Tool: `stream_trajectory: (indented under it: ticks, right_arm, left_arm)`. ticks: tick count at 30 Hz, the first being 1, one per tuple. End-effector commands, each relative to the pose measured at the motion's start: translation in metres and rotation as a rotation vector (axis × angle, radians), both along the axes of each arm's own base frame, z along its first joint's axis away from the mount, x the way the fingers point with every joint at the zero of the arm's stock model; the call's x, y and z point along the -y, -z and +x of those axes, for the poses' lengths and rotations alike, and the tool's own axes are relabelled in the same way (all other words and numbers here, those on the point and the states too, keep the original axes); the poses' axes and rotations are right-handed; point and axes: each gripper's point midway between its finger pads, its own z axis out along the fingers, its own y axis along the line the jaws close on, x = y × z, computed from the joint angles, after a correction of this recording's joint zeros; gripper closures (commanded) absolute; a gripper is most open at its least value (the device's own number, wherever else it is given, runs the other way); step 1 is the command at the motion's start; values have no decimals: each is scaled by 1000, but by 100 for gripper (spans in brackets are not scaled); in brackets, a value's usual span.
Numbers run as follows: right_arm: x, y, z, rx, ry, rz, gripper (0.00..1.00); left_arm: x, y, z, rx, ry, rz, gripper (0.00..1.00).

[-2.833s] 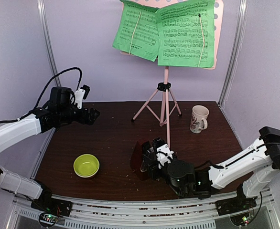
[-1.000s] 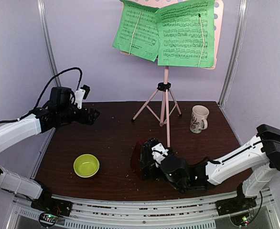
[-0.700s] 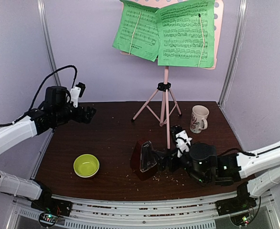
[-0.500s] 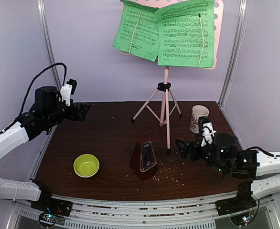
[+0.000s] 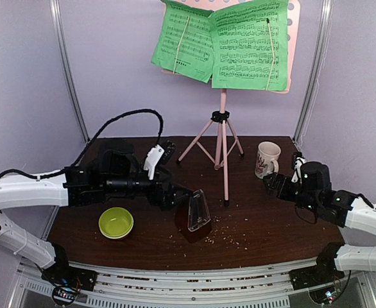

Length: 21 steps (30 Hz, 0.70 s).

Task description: Pack up the instrument practice props

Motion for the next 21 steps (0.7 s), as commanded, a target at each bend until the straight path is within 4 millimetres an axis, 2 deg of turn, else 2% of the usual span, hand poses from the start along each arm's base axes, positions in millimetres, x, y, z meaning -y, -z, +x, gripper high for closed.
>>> stream_trajectory:
  ticks: [1,5,12,13,18,21]
  right_arm:
    - [-9,7,-7,-23,-41,94,0]
    - [-9,10,-11,-18,-42,136,0]
    - [-8,9,-12,-6,-42,142,0]
    - [-8,8,-11,-4,-43,140,0]
    - [-9,10,-11,-8,-45,132,0]
    - [-9,11,-11,-10,-47,133,0]
  left_arm:
    - [30,-24,1,46,21,-54,2]
    - [38,2,13,76,-17,71,2]
    - [55,25,4,102,39,166,4]
    - [56,28,2,106,44,177,6]
    - [54,36,3,111,4,207,34]
    - [52,40,3,109,-7,217,43]
